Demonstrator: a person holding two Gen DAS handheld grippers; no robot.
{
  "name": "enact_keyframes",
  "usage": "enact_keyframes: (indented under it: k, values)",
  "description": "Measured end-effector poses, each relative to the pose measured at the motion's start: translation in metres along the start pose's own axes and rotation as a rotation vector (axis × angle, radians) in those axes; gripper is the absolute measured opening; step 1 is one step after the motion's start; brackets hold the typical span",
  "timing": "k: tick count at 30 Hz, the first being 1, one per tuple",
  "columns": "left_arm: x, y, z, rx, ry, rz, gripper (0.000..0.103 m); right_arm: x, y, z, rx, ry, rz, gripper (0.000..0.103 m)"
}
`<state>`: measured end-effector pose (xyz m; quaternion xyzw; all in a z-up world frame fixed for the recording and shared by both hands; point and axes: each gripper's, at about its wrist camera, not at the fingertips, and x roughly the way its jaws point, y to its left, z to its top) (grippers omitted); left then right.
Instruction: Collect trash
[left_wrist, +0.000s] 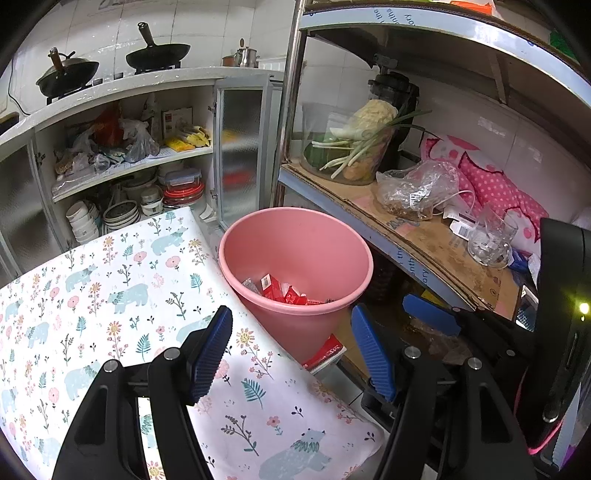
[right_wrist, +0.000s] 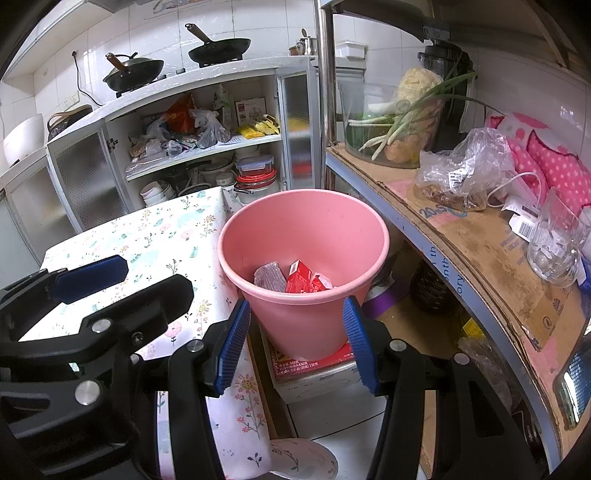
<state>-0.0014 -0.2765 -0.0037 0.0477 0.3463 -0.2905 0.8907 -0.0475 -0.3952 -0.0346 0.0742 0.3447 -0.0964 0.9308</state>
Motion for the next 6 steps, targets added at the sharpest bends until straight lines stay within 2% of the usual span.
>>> enact_keyframes:
  k: [6]
  values:
    - [0.0003,0.0009,0.0006,-0.002,0.0,-0.001,0.066,0.0003,0.0001,-0.0005,0.001,0.0,0.0,0.054]
